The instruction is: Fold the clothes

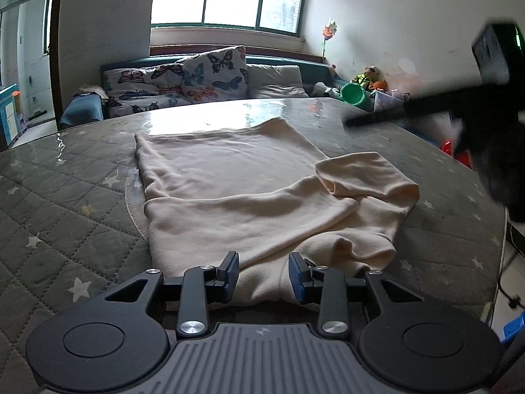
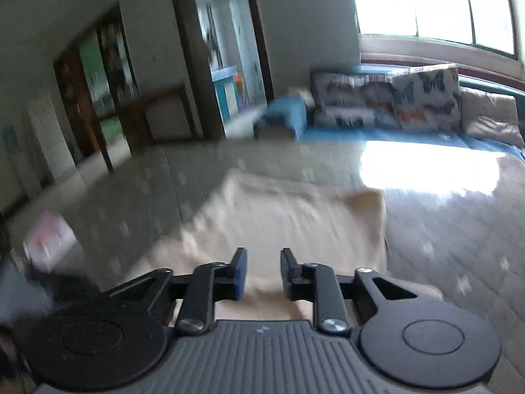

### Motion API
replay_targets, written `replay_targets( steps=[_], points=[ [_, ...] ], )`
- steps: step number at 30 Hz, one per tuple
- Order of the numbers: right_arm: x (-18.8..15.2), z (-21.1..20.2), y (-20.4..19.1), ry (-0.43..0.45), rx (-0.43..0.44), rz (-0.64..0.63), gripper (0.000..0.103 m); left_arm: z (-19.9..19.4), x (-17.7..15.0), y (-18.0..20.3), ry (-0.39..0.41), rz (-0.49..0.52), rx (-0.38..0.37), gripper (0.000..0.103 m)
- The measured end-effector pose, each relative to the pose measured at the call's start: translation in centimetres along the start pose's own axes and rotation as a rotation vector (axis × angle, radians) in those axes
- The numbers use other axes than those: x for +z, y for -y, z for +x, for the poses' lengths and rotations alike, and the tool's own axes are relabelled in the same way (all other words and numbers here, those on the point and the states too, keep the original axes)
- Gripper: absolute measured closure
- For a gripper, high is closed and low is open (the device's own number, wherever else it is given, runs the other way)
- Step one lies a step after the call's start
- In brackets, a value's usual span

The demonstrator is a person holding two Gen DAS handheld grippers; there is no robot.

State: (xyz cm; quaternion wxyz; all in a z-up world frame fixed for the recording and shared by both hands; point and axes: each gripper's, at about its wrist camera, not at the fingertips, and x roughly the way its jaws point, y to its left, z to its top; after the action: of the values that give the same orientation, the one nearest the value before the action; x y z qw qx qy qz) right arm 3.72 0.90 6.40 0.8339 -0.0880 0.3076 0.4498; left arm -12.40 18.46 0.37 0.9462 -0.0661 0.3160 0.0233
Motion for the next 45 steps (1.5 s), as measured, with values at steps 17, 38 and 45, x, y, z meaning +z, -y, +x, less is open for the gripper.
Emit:
replay_targets(
  steps=[17,38,45],
  points=[
    [-3.7,5.1,1.9,-0.122,-0.089,-0.030,0.095,0.4,0.0,0.2,-0.011,-0.005,0.006,0.056],
    [2.6,2.8,-5.7,0.051,0.263,0.004,0.087,-0.2,-0.3,-0.4,-0.008,-0.030,0.027,0.056],
    [0.1,0.4,-1.0,0.021,0.101,-0.001,0.086,-1.0,0.2,-1.0,0.023,-0.032,0.058,0.056]
  ],
)
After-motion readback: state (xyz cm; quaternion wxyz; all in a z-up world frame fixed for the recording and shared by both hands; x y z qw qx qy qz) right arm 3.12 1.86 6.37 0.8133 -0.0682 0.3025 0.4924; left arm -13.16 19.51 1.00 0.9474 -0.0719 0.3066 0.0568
